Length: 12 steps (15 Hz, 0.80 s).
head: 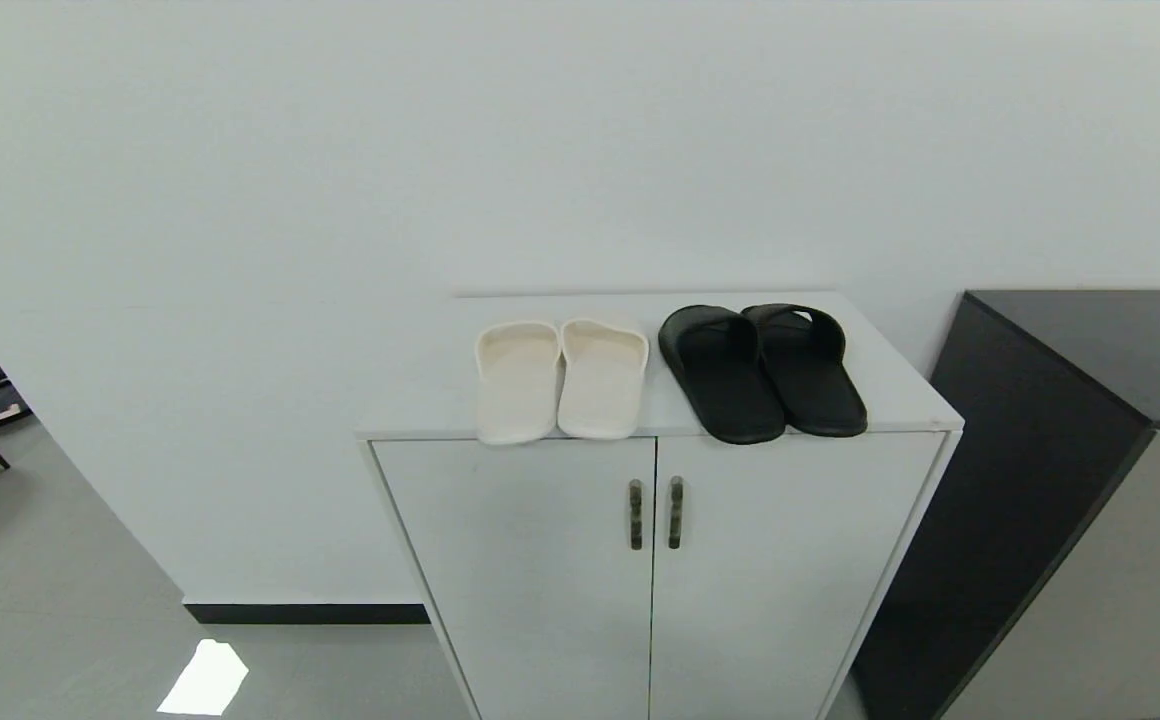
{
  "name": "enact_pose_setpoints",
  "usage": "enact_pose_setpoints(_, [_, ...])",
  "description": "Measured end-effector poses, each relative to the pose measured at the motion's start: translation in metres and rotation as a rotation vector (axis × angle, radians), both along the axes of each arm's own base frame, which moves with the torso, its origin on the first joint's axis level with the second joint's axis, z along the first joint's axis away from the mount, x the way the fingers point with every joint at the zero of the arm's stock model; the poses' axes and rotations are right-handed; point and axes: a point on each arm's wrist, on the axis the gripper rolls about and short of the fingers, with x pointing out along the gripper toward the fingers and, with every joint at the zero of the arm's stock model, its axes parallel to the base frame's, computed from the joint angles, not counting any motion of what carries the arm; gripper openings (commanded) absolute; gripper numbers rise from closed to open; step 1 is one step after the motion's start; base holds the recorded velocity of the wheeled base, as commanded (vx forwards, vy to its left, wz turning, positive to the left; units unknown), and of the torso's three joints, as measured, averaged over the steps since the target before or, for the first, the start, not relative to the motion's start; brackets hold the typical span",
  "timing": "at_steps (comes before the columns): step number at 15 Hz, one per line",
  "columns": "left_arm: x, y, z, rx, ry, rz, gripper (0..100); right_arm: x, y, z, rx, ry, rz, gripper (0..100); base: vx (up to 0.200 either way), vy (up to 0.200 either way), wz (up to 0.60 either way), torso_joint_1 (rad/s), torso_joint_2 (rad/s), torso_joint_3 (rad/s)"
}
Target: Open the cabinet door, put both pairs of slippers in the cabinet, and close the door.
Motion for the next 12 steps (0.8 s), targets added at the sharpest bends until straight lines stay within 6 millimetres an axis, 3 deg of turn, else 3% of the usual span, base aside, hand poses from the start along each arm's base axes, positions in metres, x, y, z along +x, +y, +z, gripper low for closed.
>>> enact_pose_setpoints(2, [0.0, 0.0, 0.0, -0.001, 0.0, 0.0, 0, 0.037, 0.006, 0.023, 0.006, 0.043, 0.068, 100, 0.0, 0.0, 0.0, 0.0, 0.0, 0.0])
enact_pose_setpoints(4, [0.0, 0.0, 0.0, -0.001, 0.0, -0.001, 0, 0.072, 0.019, 0.04, 0.024, 0.083, 0.143, 100, 0.2, 0.0, 0.0, 0.002, 0.0, 0.005])
enact_pose_setpoints(7, [0.0, 0.0, 0.0, -0.001, 0.0, -0.003, 0, 0.111, 0.051, 0.052, 0.044, 0.132, 0.209, 100, 0.2, 0.0, 0.0, -0.004, 0.0, 0.004])
enact_pose_setpoints(12, [0.0, 0.0, 0.0, -0.006, 0.0, -0.004, 0, 0.166, 0.106, 0.063, 0.056, 0.206, 0.254, 100, 0.0, 0.0, 0.0, 0.0, 0.0, 0.0])
